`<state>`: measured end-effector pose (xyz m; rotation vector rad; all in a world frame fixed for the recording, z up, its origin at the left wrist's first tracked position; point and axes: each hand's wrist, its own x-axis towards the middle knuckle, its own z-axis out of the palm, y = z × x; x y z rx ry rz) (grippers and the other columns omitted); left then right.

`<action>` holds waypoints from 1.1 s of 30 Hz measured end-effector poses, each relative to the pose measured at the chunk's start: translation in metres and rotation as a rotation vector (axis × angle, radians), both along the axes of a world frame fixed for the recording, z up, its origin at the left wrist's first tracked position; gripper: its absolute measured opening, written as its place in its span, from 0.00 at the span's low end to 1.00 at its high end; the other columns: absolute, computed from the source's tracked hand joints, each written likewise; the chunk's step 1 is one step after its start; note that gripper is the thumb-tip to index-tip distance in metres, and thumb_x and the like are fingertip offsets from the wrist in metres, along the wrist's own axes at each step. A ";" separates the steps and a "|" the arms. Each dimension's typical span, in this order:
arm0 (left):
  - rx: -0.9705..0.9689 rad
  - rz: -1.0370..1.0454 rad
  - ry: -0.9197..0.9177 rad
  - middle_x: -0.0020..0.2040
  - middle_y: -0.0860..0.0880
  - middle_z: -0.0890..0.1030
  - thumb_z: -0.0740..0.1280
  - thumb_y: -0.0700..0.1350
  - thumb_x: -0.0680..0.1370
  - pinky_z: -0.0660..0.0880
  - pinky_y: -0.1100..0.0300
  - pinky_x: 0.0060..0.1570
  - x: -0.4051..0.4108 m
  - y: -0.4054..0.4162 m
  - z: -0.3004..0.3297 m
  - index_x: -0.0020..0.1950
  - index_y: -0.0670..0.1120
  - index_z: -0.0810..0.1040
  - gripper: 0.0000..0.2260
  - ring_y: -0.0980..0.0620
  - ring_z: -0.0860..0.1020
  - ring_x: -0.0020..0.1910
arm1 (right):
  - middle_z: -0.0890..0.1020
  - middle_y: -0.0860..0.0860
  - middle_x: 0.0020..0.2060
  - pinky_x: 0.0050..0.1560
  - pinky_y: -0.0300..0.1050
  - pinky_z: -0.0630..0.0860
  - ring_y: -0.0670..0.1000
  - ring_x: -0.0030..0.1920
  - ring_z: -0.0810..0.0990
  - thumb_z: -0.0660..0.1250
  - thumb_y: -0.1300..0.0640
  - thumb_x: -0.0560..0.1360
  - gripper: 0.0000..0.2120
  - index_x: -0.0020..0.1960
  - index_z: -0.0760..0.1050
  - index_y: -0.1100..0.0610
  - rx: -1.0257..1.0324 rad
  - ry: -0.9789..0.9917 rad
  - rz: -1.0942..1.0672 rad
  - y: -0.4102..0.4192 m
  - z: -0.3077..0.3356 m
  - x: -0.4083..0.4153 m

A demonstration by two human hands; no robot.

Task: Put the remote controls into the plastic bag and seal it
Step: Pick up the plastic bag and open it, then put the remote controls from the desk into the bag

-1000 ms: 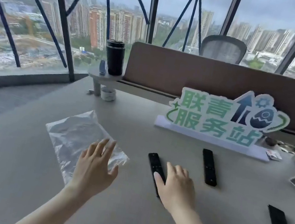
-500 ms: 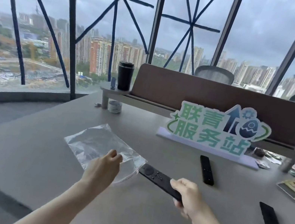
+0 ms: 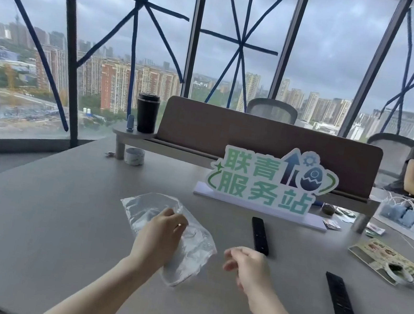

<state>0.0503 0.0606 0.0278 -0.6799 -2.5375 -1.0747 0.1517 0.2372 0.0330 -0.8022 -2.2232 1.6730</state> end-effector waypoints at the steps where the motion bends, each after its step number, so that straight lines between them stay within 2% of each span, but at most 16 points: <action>1: -0.010 0.006 0.001 0.45 0.51 0.78 0.64 0.46 0.76 0.75 0.52 0.41 0.000 0.000 -0.005 0.44 0.52 0.80 0.06 0.46 0.78 0.43 | 0.82 0.49 0.25 0.24 0.39 0.64 0.46 0.20 0.69 0.63 0.59 0.76 0.11 0.40 0.82 0.57 0.035 -0.014 -0.068 0.015 -0.004 0.003; 3: -0.014 0.007 0.006 0.44 0.50 0.78 0.64 0.46 0.76 0.75 0.52 0.41 0.001 0.000 -0.015 0.45 0.52 0.80 0.05 0.45 0.78 0.43 | 0.83 0.49 0.28 0.32 0.44 0.71 0.50 0.29 0.76 0.62 0.57 0.76 0.09 0.41 0.80 0.55 0.156 -0.058 -0.178 0.043 -0.013 0.002; 5: -0.004 -0.009 0.015 0.45 0.49 0.78 0.64 0.46 0.77 0.76 0.50 0.42 0.003 -0.001 -0.023 0.49 0.53 0.81 0.06 0.44 0.79 0.43 | 0.83 0.53 0.35 0.40 0.47 0.74 0.57 0.38 0.79 0.61 0.53 0.76 0.10 0.43 0.77 0.57 0.283 -0.129 -0.249 0.067 -0.025 -0.011; 9: -0.014 -0.004 0.022 0.48 0.52 0.81 0.64 0.48 0.77 0.77 0.52 0.41 0.008 -0.008 -0.034 0.51 0.55 0.81 0.08 0.46 0.81 0.43 | 0.82 0.60 0.48 0.44 0.50 0.72 0.61 0.49 0.80 0.59 0.43 0.76 0.21 0.51 0.76 0.61 0.475 -0.279 -0.329 0.098 -0.047 -0.055; 12: -0.061 -0.002 0.038 0.47 0.55 0.82 0.64 0.49 0.76 0.77 0.54 0.39 0.010 -0.015 -0.038 0.50 0.57 0.81 0.07 0.48 0.81 0.43 | 0.83 0.58 0.50 0.46 0.49 0.73 0.60 0.52 0.81 0.63 0.39 0.74 0.24 0.54 0.77 0.60 0.603 -0.378 -0.331 0.102 -0.055 -0.080; 16: -0.128 0.006 0.020 0.45 0.53 0.84 0.64 0.48 0.76 0.77 0.54 0.39 0.005 -0.014 -0.036 0.49 0.55 0.81 0.07 0.47 0.81 0.44 | 0.83 0.56 0.52 0.47 0.48 0.73 0.59 0.52 0.81 0.65 0.43 0.74 0.20 0.56 0.77 0.58 0.689 -0.509 -0.231 0.103 -0.053 -0.088; 18: -0.126 0.010 0.003 0.44 0.53 0.85 0.63 0.47 0.76 0.77 0.54 0.40 0.000 -0.009 -0.034 0.47 0.54 0.82 0.07 0.47 0.81 0.44 | 0.84 0.55 0.45 0.42 0.45 0.73 0.57 0.43 0.81 0.62 0.44 0.75 0.17 0.50 0.78 0.56 0.611 -0.486 -0.142 0.107 -0.051 -0.080; 19: -0.119 0.006 0.000 0.44 0.52 0.85 0.63 0.47 0.76 0.77 0.54 0.40 -0.001 -0.004 -0.031 0.46 0.54 0.82 0.07 0.47 0.81 0.44 | 0.83 0.54 0.39 0.37 0.44 0.71 0.56 0.36 0.79 0.62 0.44 0.74 0.16 0.46 0.78 0.56 0.509 -0.425 -0.109 0.110 -0.049 -0.072; 21: -0.101 0.001 -0.003 0.42 0.50 0.85 0.63 0.48 0.76 0.76 0.55 0.39 -0.001 0.008 -0.024 0.47 0.54 0.82 0.08 0.45 0.81 0.43 | 0.75 0.51 0.25 0.25 0.39 0.62 0.50 0.21 0.70 0.63 0.45 0.75 0.16 0.38 0.74 0.56 0.152 -0.237 -0.061 0.110 -0.041 -0.047; 23: -0.067 -0.021 0.010 0.41 0.48 0.86 0.64 0.48 0.76 0.74 0.55 0.38 0.001 0.024 -0.014 0.48 0.53 0.83 0.08 0.44 0.81 0.42 | 0.68 0.49 0.21 0.21 0.34 0.54 0.46 0.16 0.59 0.63 0.46 0.77 0.17 0.35 0.71 0.56 -0.199 -0.044 -0.009 0.110 -0.028 -0.015; 25: -0.029 -0.062 0.033 0.39 0.47 0.86 0.64 0.47 0.77 0.73 0.56 0.36 0.003 0.043 0.001 0.48 0.50 0.84 0.08 0.44 0.81 0.41 | 0.65 0.50 0.21 0.20 0.35 0.50 0.46 0.17 0.55 0.62 0.47 0.78 0.18 0.34 0.70 0.57 -0.358 0.078 0.088 0.110 -0.006 0.021; 27: 0.029 -0.104 0.042 0.38 0.48 0.85 0.63 0.48 0.77 0.76 0.54 0.37 0.005 0.062 0.019 0.46 0.49 0.83 0.10 0.45 0.81 0.38 | 0.61 0.50 0.21 0.22 0.39 0.49 0.47 0.19 0.54 0.61 0.48 0.77 0.18 0.33 0.70 0.57 -0.409 0.139 0.205 0.112 0.016 0.055; 29: 0.063 -0.137 0.061 0.39 0.48 0.85 0.62 0.49 0.77 0.79 0.51 0.40 0.010 0.079 0.034 0.44 0.46 0.82 0.11 0.47 0.81 0.38 | 0.59 0.49 0.21 0.22 0.39 0.50 0.47 0.20 0.52 0.63 0.48 0.74 0.17 0.33 0.69 0.57 -0.417 0.134 0.303 0.113 0.032 0.080; 33: 0.062 -0.183 0.074 0.43 0.50 0.86 0.63 0.47 0.77 0.79 0.53 0.40 0.029 0.092 0.035 0.48 0.49 0.83 0.10 0.48 0.81 0.40 | 0.59 0.49 0.21 0.23 0.40 0.49 0.47 0.21 0.51 0.63 0.48 0.74 0.15 0.32 0.70 0.56 -0.298 -0.075 0.366 0.104 0.037 0.102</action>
